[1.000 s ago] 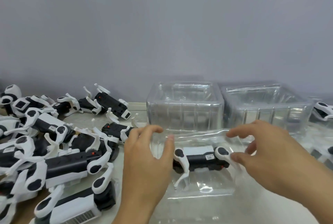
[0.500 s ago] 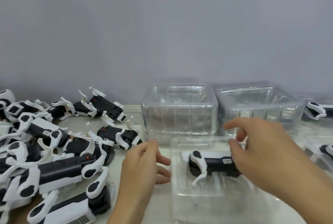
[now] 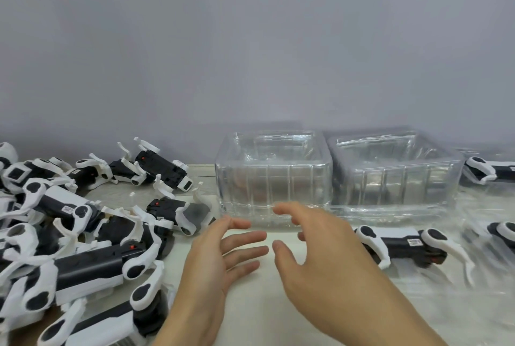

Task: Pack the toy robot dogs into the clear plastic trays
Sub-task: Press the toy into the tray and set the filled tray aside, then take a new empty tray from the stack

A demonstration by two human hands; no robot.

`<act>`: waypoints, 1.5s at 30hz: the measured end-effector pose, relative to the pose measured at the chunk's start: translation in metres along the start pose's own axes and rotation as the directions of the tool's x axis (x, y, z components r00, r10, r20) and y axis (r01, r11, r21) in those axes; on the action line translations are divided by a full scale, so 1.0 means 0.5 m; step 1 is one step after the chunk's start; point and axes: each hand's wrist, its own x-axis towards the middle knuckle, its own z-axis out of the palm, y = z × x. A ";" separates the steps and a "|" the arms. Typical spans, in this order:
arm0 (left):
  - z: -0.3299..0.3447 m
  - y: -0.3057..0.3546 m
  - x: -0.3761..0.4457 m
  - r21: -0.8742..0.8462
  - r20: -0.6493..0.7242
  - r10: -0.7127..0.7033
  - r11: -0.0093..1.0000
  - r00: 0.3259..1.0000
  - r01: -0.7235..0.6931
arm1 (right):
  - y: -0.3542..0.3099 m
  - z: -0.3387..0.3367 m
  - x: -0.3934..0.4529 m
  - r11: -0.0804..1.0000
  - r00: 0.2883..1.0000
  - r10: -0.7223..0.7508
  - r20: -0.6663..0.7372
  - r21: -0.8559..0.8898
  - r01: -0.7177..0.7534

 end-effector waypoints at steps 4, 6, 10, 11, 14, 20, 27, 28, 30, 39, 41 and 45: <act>0.001 0.000 0.000 0.029 -0.013 -0.006 1.000 1.000 0.006 | 0.010 -0.015 -0.001 0.997 0.998 0.069 0.011 -0.042 -0.069; 0.000 0.000 0.000 0.040 -0.024 -0.008 0.999 1.000 0.009 | 0.022 -0.030 0.002 0.991 0.993 0.119 -0.002 -0.058 -0.119; -0.003 -0.001 0.001 0.057 -0.040 -0.020 0.998 0.999 0.022 | 0.051 -0.071 0.012 0.969 0.973 0.227 -0.044 -0.091 -0.230; -0.003 -0.002 0.001 0.060 -0.039 -0.024 0.998 0.999 0.026 | 0.059 -0.081 0.015 0.962 0.967 0.250 -0.052 -0.098 -0.254; -0.003 -0.004 0.002 0.069 -0.034 -0.026 0.997 0.999 0.029 | 0.078 -0.108 0.020 0.940 0.947 0.313 -0.070 -0.118 -0.320; -0.001 -0.004 0.002 0.087 -0.029 -0.022 0.996 0.999 0.024 | 0.108 -0.133 0.021 0.898 0.916 0.389 -0.099 -0.182 -0.401; 0.000 -0.014 0.009 0.110 -0.073 0.002 0.994 0.997 0.006 | 0.101 -0.129 0.023 0.932 0.953 0.286 -0.100 -0.200 -0.301; 0.000 -0.017 0.012 0.105 -0.089 0.006 0.994 0.996 0.003 | 0.096 -0.128 0.024 0.943 0.961 0.249 -0.124 -0.194 -0.269; -0.001 -0.022 0.019 0.088 -0.119 0.013 0.996 0.993 -0.003 | 0.084 -0.121 0.028 0.969 0.967 0.162 -0.196 -0.155 -0.194; 0.006 -0.028 0.043 0.074 -0.135 0.036 0.997 0.990 -0.026 | 0.010 -0.077 0.102 0.974 0.919 -0.181 -0.351 -0.196 0.117; 0.008 -0.027 0.044 0.085 -0.137 0.041 0.996 0.990 -0.030 | -0.010 -0.062 0.139 0.950 0.937 -0.205 -0.281 -0.287 0.122; 0.012 -0.021 0.041 0.095 -0.118 0.032 0.995 0.993 -0.021 | -0.038 -0.025 0.194 0.914 0.983 -0.155 -0.098 -0.393 0.104</act>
